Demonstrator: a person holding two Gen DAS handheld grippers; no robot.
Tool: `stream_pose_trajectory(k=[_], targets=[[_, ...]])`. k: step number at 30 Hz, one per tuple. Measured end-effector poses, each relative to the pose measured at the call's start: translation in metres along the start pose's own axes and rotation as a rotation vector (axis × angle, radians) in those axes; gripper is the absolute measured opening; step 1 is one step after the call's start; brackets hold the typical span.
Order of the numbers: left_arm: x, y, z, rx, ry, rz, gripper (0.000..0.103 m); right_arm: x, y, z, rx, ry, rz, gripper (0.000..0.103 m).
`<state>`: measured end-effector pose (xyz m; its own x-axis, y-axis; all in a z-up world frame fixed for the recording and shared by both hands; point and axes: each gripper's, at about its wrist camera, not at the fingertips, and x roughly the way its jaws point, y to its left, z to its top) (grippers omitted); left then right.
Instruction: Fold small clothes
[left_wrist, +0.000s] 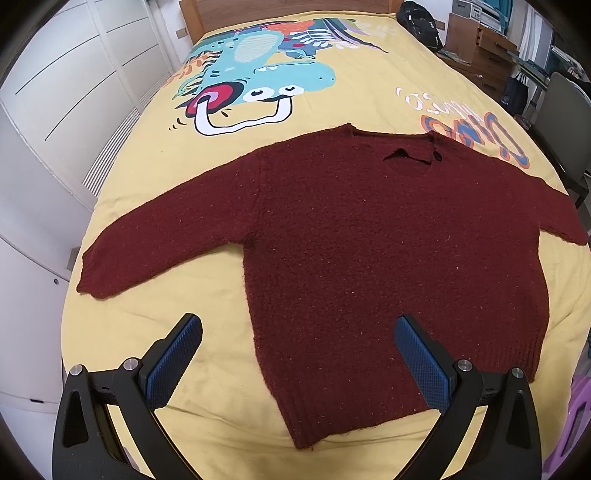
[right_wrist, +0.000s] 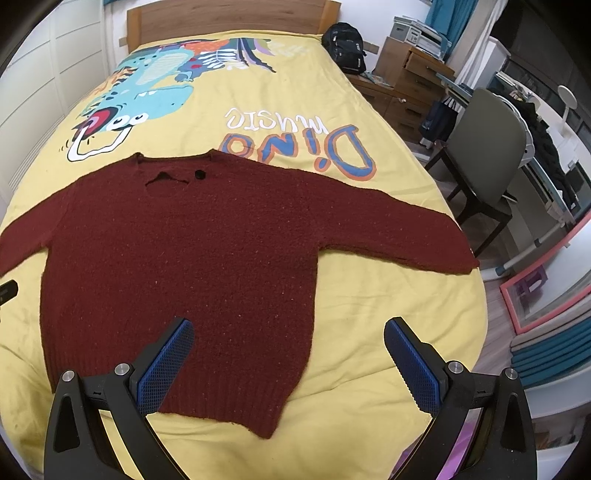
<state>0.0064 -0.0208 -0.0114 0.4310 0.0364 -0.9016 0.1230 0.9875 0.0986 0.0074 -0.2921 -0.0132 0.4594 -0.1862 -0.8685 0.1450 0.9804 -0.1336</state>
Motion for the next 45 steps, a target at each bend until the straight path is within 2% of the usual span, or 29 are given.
stream_pose_trajectory(k=[17,23,30,33,37,41,45], targets=[[0.001,-0.002,0.000,0.004,0.003,-0.010,0.102,0.005,0.001,-0.001,-0.004,0.003,0.000,0.102],[0.004,-0.004,0.006,0.003,-0.003,-0.020,0.102,0.023,-0.019,0.009,0.048,-0.037,0.029,0.102],[0.016,-0.006,0.032,0.001,-0.028,-0.024,0.102,0.073,-0.094,0.037,0.151,-0.073,0.010,0.102],[0.027,-0.005,0.046,0.010,-0.024,-0.024,0.102,0.109,-0.142,0.051,0.236,-0.032,-0.007,0.102],[0.046,-0.001,0.066,0.012,-0.010,-0.022,0.102,0.163,-0.215,0.059,0.411,0.030,-0.003,0.102],[0.064,0.002,0.082,0.022,-0.010,-0.009,0.102,0.219,-0.287,0.050,0.639,0.102,0.006,0.102],[0.084,0.008,0.089,0.009,0.021,0.017,0.102,0.255,-0.333,0.040,0.761,0.139,-0.011,0.102]])
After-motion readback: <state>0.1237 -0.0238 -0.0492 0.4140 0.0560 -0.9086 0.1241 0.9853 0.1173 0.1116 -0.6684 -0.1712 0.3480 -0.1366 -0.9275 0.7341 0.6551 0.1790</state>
